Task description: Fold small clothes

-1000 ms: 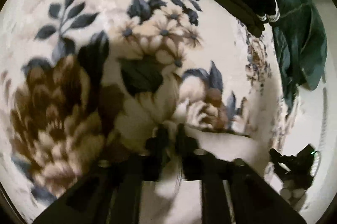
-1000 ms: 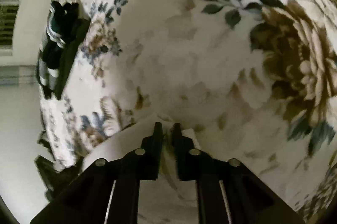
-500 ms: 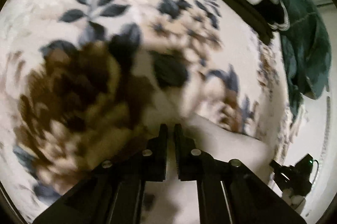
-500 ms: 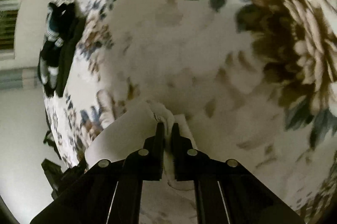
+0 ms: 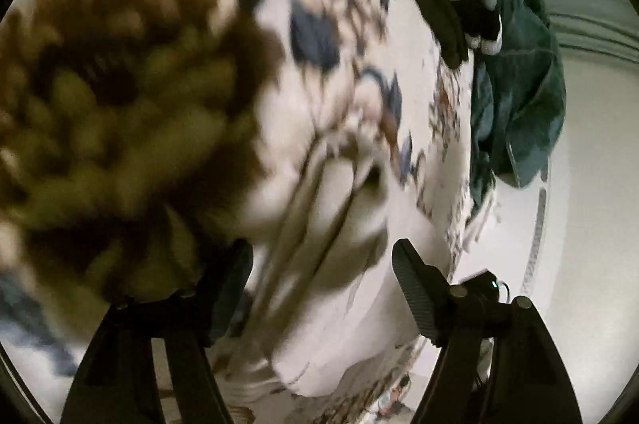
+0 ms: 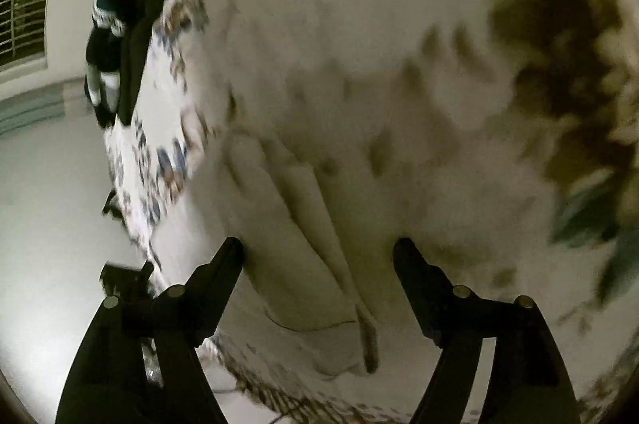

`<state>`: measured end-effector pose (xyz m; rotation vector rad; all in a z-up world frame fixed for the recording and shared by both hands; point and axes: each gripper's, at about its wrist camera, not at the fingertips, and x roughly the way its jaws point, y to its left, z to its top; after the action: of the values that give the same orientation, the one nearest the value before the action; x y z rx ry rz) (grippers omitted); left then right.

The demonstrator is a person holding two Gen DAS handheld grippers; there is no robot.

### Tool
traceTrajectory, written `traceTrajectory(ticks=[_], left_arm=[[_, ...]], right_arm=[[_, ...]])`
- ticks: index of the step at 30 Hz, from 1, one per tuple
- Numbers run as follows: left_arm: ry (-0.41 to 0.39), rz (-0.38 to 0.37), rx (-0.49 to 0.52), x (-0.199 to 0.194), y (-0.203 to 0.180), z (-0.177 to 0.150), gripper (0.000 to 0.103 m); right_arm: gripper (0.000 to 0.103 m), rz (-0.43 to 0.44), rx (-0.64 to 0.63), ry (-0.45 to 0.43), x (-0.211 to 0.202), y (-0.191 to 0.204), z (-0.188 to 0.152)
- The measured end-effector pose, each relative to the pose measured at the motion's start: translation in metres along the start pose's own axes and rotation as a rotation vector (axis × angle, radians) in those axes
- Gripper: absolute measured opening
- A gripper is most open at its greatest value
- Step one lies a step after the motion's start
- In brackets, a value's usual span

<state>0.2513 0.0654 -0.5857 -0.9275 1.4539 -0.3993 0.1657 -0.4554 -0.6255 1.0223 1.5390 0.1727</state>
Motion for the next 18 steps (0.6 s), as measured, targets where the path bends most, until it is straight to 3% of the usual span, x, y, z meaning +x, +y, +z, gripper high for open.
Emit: traceTrajectory(ticks=[7,18], left_arm=[[0.051,-0.014,0.031,0.027,-0.014,-0.001,0.071],[0.057,0.017,0.07,0.034,-0.018,-0.004,0.07]], right_arm=[[0.081,0.157,0.031,0.041,0.016,-0.009,-0.002],[0.08,0.171,-0.011,0.075,0.039,0.007,-0.009]])
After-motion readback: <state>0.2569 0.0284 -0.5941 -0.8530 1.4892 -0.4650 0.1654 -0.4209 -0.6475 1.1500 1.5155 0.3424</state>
